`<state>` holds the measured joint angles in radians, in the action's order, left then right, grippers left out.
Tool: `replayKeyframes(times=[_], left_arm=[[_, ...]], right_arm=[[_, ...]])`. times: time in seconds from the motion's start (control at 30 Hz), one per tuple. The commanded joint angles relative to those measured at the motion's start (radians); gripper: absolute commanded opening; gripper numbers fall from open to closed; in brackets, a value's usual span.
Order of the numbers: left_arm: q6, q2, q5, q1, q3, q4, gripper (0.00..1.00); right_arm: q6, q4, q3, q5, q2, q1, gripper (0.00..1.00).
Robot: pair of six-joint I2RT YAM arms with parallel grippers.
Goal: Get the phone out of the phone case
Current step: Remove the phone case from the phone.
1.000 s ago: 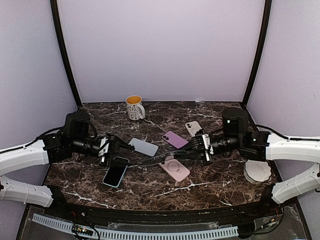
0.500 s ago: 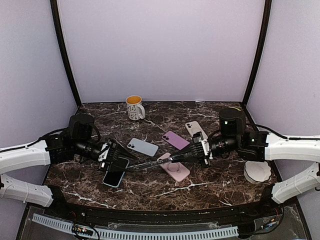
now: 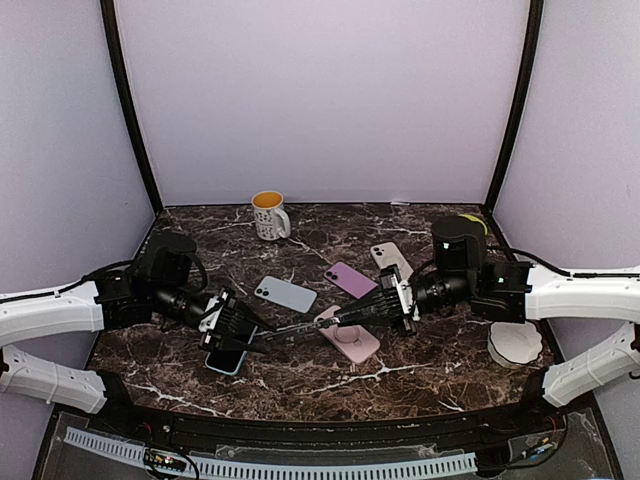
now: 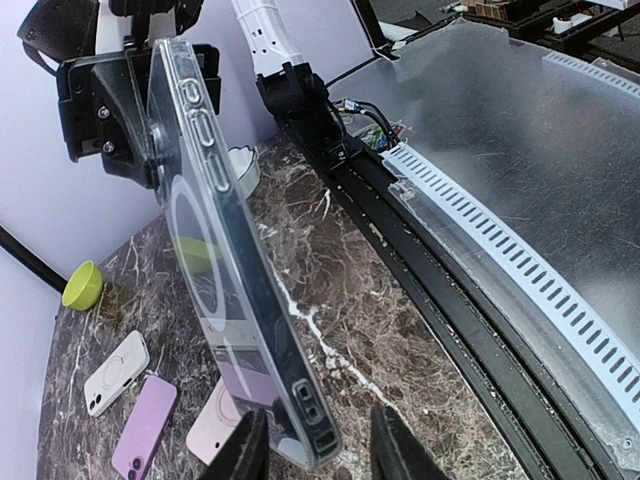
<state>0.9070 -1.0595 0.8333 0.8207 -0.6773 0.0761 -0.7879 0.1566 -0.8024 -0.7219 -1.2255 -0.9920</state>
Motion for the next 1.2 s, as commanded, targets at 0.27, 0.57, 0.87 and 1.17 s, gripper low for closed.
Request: replayKeyframes(times=[0.27, 0.57, 0.87, 1.17], left_arm=[[0.022, 0.001, 0.022, 0.038, 0.017, 0.005, 0.29], [0.037, -0.003, 0.0, 0.082, 0.015, 0.024, 0.26], [0.049, -0.029, -0.026, 0.159, 0.009, 0.051, 0.25], [0.057, -0.049, -0.044, 0.202, 0.004, 0.067, 0.25]], right_arm=[[-0.026, 0.084, -0.058, 0.004, 0.005, -0.035, 0.0], [-0.065, 0.013, -0.072, -0.025, 0.016, -0.049, 0.0], [-0.119, -0.061, -0.073, -0.021, 0.031, -0.077, 0.0], [-0.165, -0.123, -0.075, 0.02, 0.043, -0.1, 0.0]])
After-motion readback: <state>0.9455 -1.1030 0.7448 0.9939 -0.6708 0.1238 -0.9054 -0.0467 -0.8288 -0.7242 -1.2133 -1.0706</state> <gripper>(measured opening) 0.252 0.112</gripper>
